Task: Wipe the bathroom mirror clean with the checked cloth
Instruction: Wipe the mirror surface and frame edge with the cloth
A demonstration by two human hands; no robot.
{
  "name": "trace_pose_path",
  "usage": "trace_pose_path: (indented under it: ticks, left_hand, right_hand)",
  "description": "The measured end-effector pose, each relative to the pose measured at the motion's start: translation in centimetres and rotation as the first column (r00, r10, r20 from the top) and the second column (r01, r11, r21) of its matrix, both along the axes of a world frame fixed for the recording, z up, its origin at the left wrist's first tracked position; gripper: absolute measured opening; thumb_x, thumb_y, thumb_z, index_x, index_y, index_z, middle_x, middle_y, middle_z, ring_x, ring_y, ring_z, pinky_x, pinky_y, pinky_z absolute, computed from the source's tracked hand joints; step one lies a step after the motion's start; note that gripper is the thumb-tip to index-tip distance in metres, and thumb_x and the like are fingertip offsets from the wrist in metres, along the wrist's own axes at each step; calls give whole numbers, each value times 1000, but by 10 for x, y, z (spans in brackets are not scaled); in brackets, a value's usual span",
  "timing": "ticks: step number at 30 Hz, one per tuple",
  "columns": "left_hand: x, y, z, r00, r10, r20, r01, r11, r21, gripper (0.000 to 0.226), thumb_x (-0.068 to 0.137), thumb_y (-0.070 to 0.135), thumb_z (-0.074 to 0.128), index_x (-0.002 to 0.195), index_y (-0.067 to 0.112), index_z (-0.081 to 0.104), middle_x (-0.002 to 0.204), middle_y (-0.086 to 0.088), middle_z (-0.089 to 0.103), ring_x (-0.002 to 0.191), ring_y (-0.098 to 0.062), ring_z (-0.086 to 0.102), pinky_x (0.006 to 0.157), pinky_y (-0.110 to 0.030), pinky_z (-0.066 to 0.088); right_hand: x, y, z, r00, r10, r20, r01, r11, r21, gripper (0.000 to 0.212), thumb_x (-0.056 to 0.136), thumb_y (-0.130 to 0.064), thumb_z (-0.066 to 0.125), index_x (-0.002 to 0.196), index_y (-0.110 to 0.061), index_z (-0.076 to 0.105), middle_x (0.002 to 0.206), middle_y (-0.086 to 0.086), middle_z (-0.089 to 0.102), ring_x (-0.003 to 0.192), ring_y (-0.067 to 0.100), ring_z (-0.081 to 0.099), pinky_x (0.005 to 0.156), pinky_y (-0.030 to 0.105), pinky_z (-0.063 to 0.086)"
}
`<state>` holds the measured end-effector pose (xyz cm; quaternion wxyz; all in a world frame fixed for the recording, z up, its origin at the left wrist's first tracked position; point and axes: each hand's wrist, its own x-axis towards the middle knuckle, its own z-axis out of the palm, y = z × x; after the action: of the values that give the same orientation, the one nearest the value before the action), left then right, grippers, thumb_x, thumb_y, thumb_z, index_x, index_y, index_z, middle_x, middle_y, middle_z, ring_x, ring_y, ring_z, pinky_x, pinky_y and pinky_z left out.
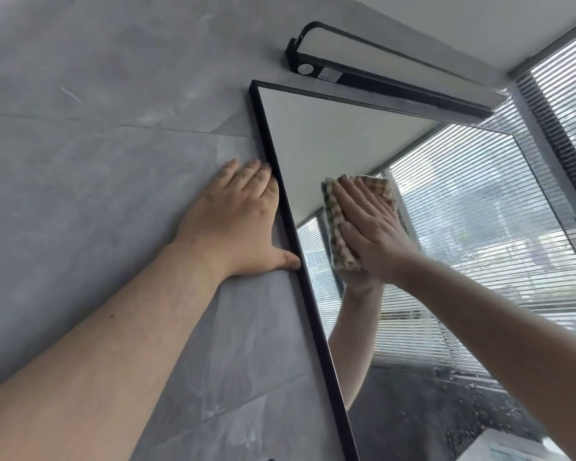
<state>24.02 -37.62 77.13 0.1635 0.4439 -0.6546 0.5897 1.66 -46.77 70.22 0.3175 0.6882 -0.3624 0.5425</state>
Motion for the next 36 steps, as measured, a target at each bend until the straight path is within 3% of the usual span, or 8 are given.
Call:
trace_pose_path:
  ticks: [4, 11, 14, 17, 20, 24, 33, 36]
  left_hand:
    - [1, 0, 0, 1000, -1, 5, 1, 1000, -3, 130, 65, 94, 36, 157, 5, 12, 167, -12, 7, 155, -23, 2, 125, -43, -1]
    - [0, 0, -1, 1000, -9, 8, 9, 1000, -13, 130, 65, 94, 39, 157, 5, 15, 166, -13, 10, 154, -24, 5, 125, -43, 0]
    - [-1, 1, -1, 1000, -18, -1, 18, 1000, -2, 130, 65, 93, 41, 157, 5, 16, 166, -13, 11, 154, -24, 5, 125, -43, 0]
    - [-1, 2, -1, 1000, -22, -8, 22, 1000, 16, 130, 65, 93, 41, 157, 5, 13, 167, -12, 8, 154, -23, 3, 125, -42, -1]
    - [0, 2, 0, 1000, -26, -5, 26, 1000, 17, 130, 67, 92, 42, 157, 5, 12, 167, -11, 7, 154, -23, 2, 125, -41, -3]
    - [0, 0, -1, 1000, -26, 5, 26, 1000, -5, 130, 67, 94, 40, 157, 4, 12, 167, -12, 8, 154, -23, 2, 125, -42, -2]
    - [1, 0, -1, 998, -66, -7, 66, 998, 4, 130, 67, 92, 46, 157, 5, 13, 167, -11, 9, 154, -22, 3, 125, -40, -4]
    - [1, 1, -1, 998, -61, -3, 61, 998, 10, 130, 67, 93, 44, 158, 5, 11, 167, -11, 8, 154, -23, 2, 125, -41, -4]
  right_hand:
    - [7, 13, -42, 969, -26, -247, 22, 1000, -18, 61, 103, -47, 17, 159, -28, 4, 167, -3, -1, 154, 16, -5, 125, 40, -1]
    - [1, 30, -87, 867, -101, -488, 79, 995, -65, 61, 105, -46, 17, 160, -22, 8, 167, -1, 5, 154, 22, 3, 125, 39, 0]
    - [5, 28, -59, 904, -60, -424, 57, 998, -20, 62, 103, -49, 18, 159, -24, 8, 167, -3, 4, 154, 18, -1, 124, 34, -4]
    - [15, 24, -9, 970, -43, -239, 46, 999, 9, 62, 99, -54, 16, 157, -36, 2, 164, -11, -4, 152, 9, -9, 121, 25, -12]
    - [22, 18, 49, 997, -51, -56, 53, 998, 37, 58, 100, -52, 16, 154, -42, -3, 162, -16, -9, 149, 4, -12, 121, 29, -11]
    - [28, 14, 96, 992, -26, 120, 17, 996, 83, 55, 107, -44, 22, 158, -36, 4, 166, -11, -2, 152, 8, -7, 118, 29, -10]
    - [26, 22, 34, 981, -87, -171, 82, 996, -35, 60, 102, -51, 15, 158, -35, 1, 165, -12, -5, 151, 7, -12, 115, 19, -19]
    - [26, 26, -3, 965, -88, -247, 81, 996, -39, 62, 102, -51, 15, 159, -28, 8, 167, -4, 3, 153, 13, -6, 121, 27, -11]
